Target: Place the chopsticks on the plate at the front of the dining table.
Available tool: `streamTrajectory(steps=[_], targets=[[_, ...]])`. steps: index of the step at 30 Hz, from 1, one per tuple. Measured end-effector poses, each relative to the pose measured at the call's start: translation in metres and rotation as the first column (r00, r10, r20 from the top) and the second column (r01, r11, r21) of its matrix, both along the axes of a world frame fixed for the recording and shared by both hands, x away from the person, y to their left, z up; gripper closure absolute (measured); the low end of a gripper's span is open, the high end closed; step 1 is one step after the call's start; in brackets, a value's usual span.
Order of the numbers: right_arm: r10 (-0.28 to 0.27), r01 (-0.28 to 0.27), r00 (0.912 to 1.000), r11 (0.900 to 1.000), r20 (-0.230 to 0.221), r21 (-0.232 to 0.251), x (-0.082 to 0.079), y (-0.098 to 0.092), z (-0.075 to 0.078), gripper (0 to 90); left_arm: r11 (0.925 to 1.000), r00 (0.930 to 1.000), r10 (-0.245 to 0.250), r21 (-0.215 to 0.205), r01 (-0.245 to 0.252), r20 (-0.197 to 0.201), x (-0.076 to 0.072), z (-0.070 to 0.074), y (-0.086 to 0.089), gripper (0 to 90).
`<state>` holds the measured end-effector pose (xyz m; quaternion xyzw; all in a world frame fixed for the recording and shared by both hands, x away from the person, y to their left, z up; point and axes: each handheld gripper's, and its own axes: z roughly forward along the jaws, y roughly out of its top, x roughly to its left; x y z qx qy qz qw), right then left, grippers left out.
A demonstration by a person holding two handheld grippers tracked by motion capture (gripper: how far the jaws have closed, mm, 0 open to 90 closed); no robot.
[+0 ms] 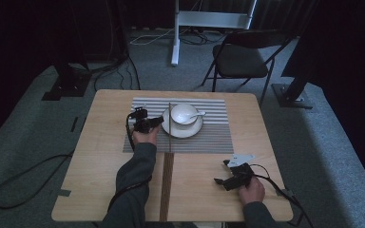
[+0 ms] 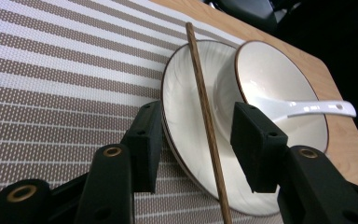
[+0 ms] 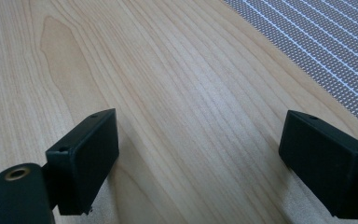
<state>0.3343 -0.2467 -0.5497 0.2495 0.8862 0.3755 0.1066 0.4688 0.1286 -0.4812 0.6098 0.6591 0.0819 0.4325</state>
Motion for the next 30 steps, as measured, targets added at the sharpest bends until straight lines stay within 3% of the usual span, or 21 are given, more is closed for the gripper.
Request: streamTrajectory(steps=[8, 13, 19, 30], targets=[[0.000, 0.000, 1.0000, 1.000, 0.000, 0.000, 0.000, 0.000, 0.000, 11.3, 0.9981, 0.9982, -0.059, 0.019, 0.059, 0.001, -0.010, 0.004, 0.000, 49.7], [0.000, 0.000, 1.0000, 1.000, 0.000, 0.000, 0.000, 0.000, 0.000, 11.3, 0.9936, 0.9963, -0.085, 0.076, 0.083, 0.016, -0.017, 0.009, -0.001, 47.4], [0.000, 0.000, 1.0000, 1.000, 0.000, 0.000, 0.000, 0.000, 0.000, 11.3, 0.9878, 0.9936, -0.107, 0.117, 0.103, 0.035, -0.025, 0.014, -0.003, 46.3], [0.000, 0.000, 1.0000, 1.000, 0.000, -0.001, 0.000, 0.000, 0.000, 11.3, 0.9799, 0.9851, -0.158, 0.134, 0.148, 0.068, -0.040, 0.030, -0.003, 46.5]])
